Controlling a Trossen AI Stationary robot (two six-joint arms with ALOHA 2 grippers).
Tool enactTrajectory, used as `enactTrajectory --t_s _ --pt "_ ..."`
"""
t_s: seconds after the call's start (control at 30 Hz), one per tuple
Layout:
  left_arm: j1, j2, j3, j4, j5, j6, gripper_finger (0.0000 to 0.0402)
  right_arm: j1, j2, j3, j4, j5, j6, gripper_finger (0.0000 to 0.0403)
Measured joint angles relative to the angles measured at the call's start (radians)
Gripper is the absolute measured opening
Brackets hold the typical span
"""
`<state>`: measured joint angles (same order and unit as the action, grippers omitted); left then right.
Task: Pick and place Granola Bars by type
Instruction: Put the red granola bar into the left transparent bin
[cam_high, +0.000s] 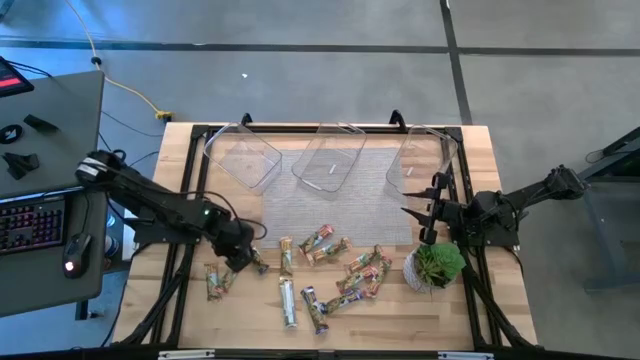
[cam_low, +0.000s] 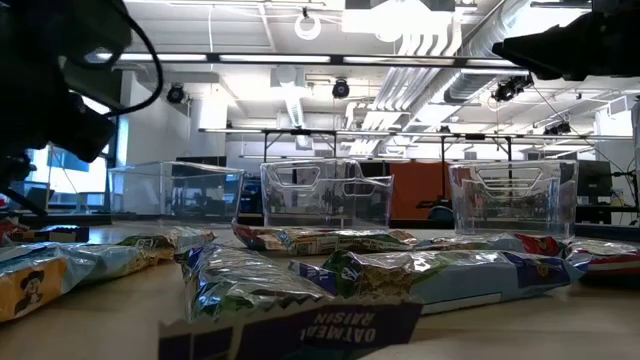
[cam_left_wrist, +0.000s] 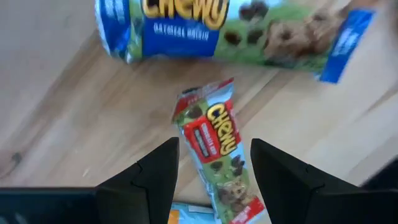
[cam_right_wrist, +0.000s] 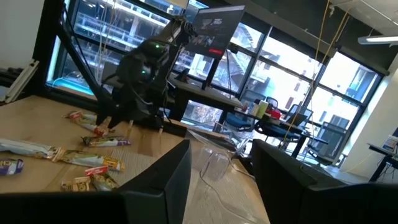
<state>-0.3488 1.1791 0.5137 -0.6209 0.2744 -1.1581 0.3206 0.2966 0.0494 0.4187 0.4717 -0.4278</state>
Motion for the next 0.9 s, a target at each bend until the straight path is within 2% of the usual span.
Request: enactTrajectory --t_s 0.23,0.6,0.73,0.9 --pt "-0.094 0.107 0.005 0.044 -0.075 -0.054 0.0193 0.000 -0.001 0.000 -0.014 0.000 0.001 0.0153" --pt "-0.098 0.157 0.058 0.017 -0.121 -0.076 0.0189 0.000 -0.001 0.000 -0.020 -0.010 0.007 0.0153" --pt "-0.098 0.161 0.060 0.011 -0.126 -0.050 0.0150 0.000 -0.001 0.000 -0.033 -0.010 0.008 0.0153" --pt "-0.097 0.159 0.060 0.005 -0.118 -0.050 0.0066 0.000 -0.001 0.000 -0.052 -0.011 0.035 0.0153"
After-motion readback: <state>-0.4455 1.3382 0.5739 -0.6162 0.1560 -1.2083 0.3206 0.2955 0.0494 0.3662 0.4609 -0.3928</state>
